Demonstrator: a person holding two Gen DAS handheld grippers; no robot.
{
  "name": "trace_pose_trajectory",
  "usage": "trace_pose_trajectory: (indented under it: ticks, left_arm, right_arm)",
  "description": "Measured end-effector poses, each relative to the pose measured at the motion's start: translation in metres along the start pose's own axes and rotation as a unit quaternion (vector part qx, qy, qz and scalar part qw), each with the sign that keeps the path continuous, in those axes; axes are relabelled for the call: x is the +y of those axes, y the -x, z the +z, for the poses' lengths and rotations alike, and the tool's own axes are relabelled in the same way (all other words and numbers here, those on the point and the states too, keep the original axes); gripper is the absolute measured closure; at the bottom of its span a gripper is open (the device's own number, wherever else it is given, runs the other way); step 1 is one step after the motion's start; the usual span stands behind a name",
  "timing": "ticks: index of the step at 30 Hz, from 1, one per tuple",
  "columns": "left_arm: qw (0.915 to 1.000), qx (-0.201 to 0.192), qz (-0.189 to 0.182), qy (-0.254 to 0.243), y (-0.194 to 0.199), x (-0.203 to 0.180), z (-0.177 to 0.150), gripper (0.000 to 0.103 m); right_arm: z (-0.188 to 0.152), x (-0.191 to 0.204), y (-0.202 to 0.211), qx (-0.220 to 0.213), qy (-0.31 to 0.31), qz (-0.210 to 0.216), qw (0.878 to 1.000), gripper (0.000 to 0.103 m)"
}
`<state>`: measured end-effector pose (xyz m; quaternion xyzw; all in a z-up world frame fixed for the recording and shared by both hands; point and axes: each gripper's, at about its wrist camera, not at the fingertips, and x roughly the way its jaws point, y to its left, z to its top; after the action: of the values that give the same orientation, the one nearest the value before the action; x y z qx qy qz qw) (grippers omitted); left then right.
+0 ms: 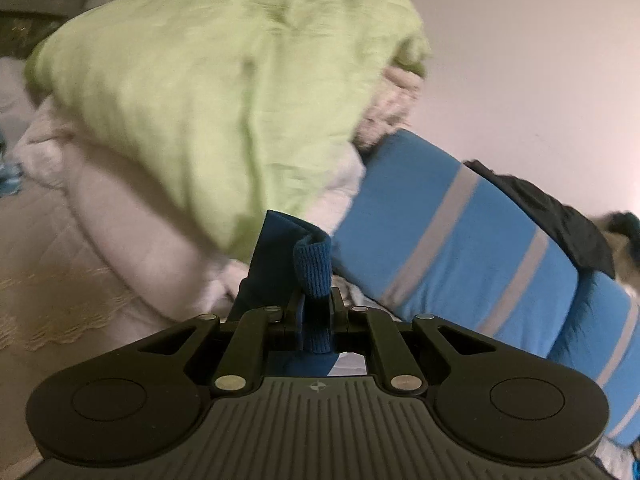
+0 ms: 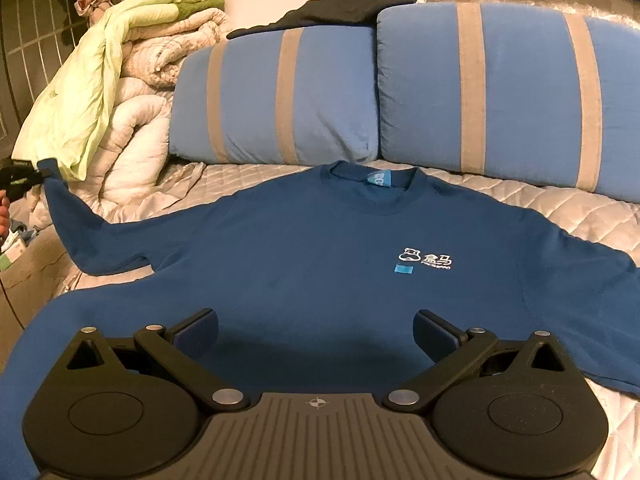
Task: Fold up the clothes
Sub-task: 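Lift the held navy sleeve cuff upward with the left tool, then carry the sleeve across the sweatshirt body and open the left tool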
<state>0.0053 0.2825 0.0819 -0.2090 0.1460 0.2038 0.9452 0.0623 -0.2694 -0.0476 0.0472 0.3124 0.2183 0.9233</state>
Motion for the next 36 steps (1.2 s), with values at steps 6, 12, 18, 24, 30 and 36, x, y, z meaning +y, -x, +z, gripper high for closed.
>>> trace_pose_trajectory:
  ticks: [6, 12, 18, 24, 30, 36]
  left_arm:
    - [0.9994, 0.012, -0.018, -0.027, -0.013, -0.030, 0.000, 0.092]
    - [0.9984, 0.023, -0.034, -0.039, -0.024, -0.051, -0.002, 0.092]
    - [0.9974, 0.031, -0.043, -0.049, -0.032, -0.066, -0.005, 0.092]
    - [0.9967, 0.039, -0.048, -0.053, -0.040, -0.075, -0.009, 0.092]
    - [0.9961, 0.047, -0.052, -0.053, -0.048, -0.082, -0.017, 0.092]
    - [0.9948, 0.055, -0.055, -0.065, -0.054, -0.091, -0.021, 0.092]
  right_arm:
    - [0.000, -0.002, 0.001, -0.001, -0.003, 0.000, 1.000, 0.000]
    - [0.000, -0.002, 0.001, 0.000, -0.004, 0.000, 1.000, 0.000]
    - [0.000, -0.002, 0.000, 0.002, -0.006, 0.002, 1.000, 0.000]
    - [0.001, -0.003, 0.000, 0.004, -0.007, 0.003, 1.000, 0.000]
    - [0.001, -0.003, -0.001, 0.006, -0.008, 0.005, 1.000, 0.000]
    - [0.001, -0.004, -0.001, 0.005, -0.010, 0.008, 1.000, 0.000]
